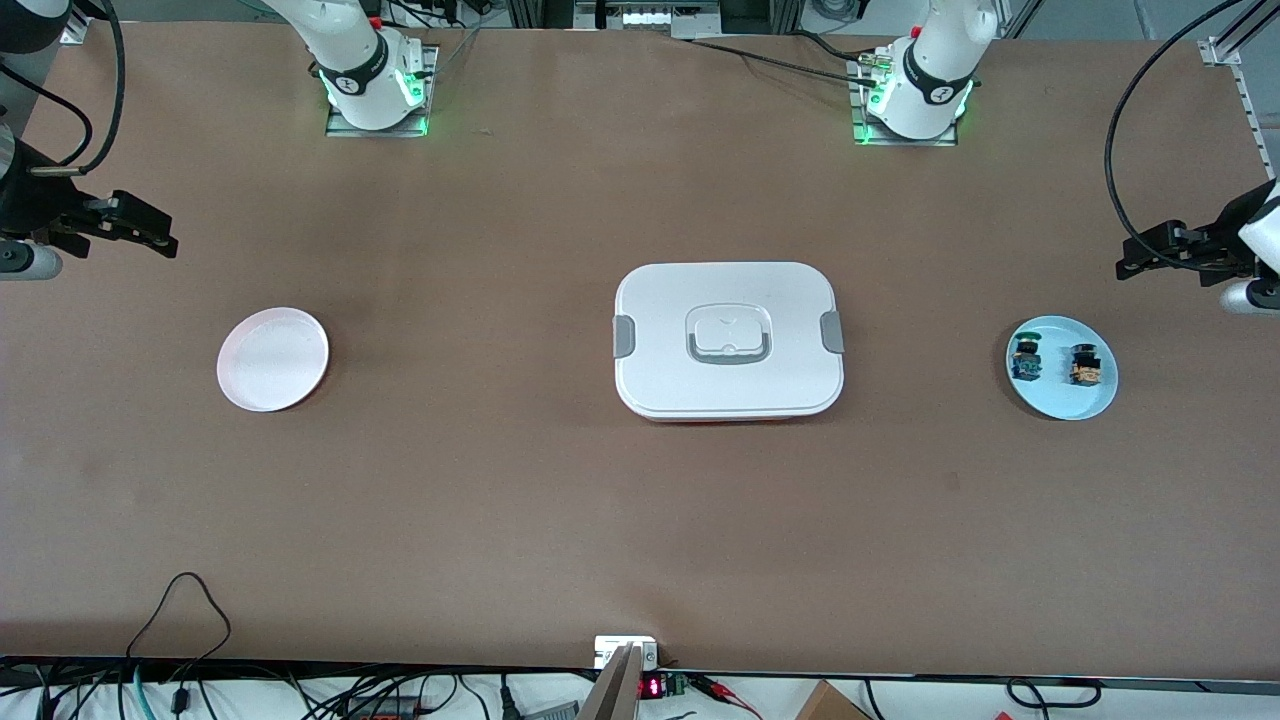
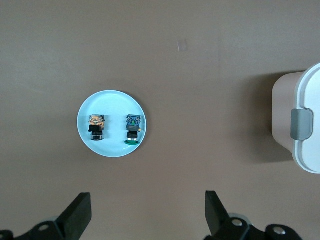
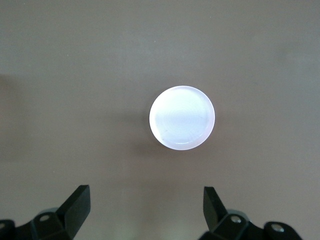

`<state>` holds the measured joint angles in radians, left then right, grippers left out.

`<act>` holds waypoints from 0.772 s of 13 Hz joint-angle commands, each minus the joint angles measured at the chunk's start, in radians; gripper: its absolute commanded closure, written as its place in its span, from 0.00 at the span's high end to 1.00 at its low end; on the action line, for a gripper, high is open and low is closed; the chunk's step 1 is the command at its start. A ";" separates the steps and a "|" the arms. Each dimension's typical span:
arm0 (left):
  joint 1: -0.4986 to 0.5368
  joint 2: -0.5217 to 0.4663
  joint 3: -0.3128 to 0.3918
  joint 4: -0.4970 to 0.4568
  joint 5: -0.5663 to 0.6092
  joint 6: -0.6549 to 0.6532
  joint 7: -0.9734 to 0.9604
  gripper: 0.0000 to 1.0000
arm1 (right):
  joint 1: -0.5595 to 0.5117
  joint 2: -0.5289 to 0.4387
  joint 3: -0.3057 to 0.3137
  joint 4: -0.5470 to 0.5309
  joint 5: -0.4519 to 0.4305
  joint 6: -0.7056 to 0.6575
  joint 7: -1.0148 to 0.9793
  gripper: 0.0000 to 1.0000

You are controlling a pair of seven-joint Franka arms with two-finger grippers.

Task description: Transfer orange switch to right arm and place

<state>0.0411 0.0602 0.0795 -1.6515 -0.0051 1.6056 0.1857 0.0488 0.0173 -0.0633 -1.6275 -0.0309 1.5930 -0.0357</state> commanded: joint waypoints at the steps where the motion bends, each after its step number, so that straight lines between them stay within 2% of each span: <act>1: -0.003 0.010 0.003 0.026 0.011 -0.019 -0.002 1.00 | -0.007 0.000 0.003 0.015 -0.003 -0.019 -0.004 1.00; 5: -0.003 0.020 0.005 0.041 0.004 -0.019 -0.014 1.00 | -0.010 0.001 0.002 0.015 -0.004 -0.021 -0.003 1.00; 8: 0.028 0.036 0.014 0.047 -0.061 -0.035 -0.008 1.00 | -0.010 0.004 0.002 0.015 -0.010 -0.019 -0.004 1.00; 10: 0.028 0.035 0.013 0.047 -0.064 -0.058 -0.005 1.00 | -0.010 0.004 0.002 0.015 -0.011 -0.019 -0.003 1.00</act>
<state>0.0609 0.0771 0.0918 -1.6439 -0.0455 1.5920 0.1792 0.0441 0.0178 -0.0658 -1.6275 -0.0326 1.5905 -0.0357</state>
